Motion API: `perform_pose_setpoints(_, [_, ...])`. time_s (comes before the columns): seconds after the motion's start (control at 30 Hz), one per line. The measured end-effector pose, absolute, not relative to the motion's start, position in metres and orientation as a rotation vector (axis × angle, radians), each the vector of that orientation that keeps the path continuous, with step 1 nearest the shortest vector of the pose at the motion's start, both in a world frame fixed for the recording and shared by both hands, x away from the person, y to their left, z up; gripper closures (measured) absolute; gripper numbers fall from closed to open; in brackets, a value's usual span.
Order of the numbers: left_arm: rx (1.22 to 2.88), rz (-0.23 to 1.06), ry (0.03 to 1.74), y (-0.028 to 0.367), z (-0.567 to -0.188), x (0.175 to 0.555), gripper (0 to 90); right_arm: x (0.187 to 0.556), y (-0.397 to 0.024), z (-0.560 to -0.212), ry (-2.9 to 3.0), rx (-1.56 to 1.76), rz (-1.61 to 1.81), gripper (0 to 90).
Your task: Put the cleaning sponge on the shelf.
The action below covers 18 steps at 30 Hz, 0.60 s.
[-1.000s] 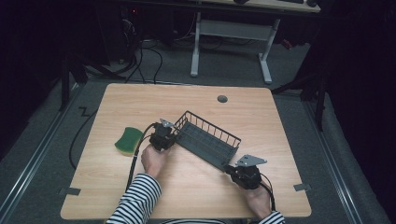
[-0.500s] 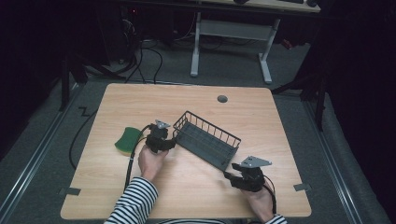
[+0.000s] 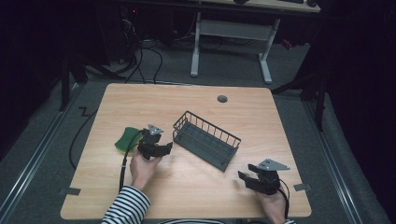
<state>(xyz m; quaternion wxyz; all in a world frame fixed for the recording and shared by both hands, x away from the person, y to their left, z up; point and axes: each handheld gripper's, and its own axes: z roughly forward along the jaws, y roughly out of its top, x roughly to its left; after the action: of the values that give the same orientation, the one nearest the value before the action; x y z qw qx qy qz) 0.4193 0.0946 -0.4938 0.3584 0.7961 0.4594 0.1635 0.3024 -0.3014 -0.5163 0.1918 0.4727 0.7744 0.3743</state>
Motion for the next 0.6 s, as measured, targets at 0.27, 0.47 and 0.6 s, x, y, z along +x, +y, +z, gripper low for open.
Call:
perform_pose_setpoints(0.27, [2.035, 0.409, 1.170, 0.108, -0.491, 0.402, 38.1, 0.314, -0.326, -0.518, 2.071, 1.416, 0.983, 42.9])
perform_pose_setpoints(0.47, [2.037, 0.416, 1.167, 0.119, -0.490, 0.391, 36.2, 0.321, -0.336, -0.525, 2.039, 1.463, 0.908, 41.6])
perform_pose_setpoints(0.6, [2.047, 0.429, 1.163, 0.130, -0.487, 0.385, 36.3, 0.324, -0.341, -0.530, 2.042, 1.465, 0.866, 38.2])
